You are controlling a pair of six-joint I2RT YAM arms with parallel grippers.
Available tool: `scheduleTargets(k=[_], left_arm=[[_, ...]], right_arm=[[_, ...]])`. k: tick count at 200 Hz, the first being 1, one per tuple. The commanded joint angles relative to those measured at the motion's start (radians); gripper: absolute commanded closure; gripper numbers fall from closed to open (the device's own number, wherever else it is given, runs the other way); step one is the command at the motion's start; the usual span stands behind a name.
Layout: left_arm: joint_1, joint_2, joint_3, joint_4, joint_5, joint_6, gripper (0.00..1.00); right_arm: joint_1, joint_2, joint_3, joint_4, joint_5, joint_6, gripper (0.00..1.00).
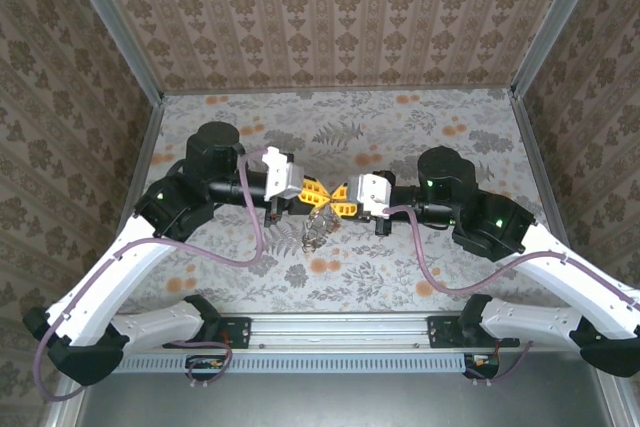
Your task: Put the keys on the keyring
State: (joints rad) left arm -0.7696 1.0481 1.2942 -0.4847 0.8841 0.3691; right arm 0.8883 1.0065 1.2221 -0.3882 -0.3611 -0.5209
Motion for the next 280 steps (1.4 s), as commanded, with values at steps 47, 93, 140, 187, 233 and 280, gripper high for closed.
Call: scheduleTargets(k=[47, 93, 140, 187, 233, 280], left_arm=[[0.011, -0.030, -0.043, 0.274, 0.146, -0.182, 1.00], [0.017, -0.039, -0.075, 0.381, 0.200, -0.255, 1.00], [0.020, -0.050, -0.089, 0.441, 0.255, -0.298, 1.00], [0.021, -0.048, -0.101, 0.460, 0.258, -0.320, 1.00], [0.012, -0.016, 0.024, 0.064, 0.091, -0.089, 0.99], [-0.019, 0.018, 0.142, -0.208, -0.095, 0.077, 0.84]], right_arm=[[0.006, -0.029, -0.030, 0.070, -0.027, 0.012, 0.82], [0.005, -0.028, -0.034, 0.077, -0.020, 0.017, 0.84], [0.005, -0.034, -0.034, 0.083, -0.016, 0.020, 0.86], [0.006, -0.065, -0.053, 0.115, 0.002, 0.017, 1.00], [0.006, -0.093, -0.064, 0.119, 0.009, 0.008, 1.00], [0.006, -0.065, -0.036, 0.079, 0.039, 0.007, 1.00]])
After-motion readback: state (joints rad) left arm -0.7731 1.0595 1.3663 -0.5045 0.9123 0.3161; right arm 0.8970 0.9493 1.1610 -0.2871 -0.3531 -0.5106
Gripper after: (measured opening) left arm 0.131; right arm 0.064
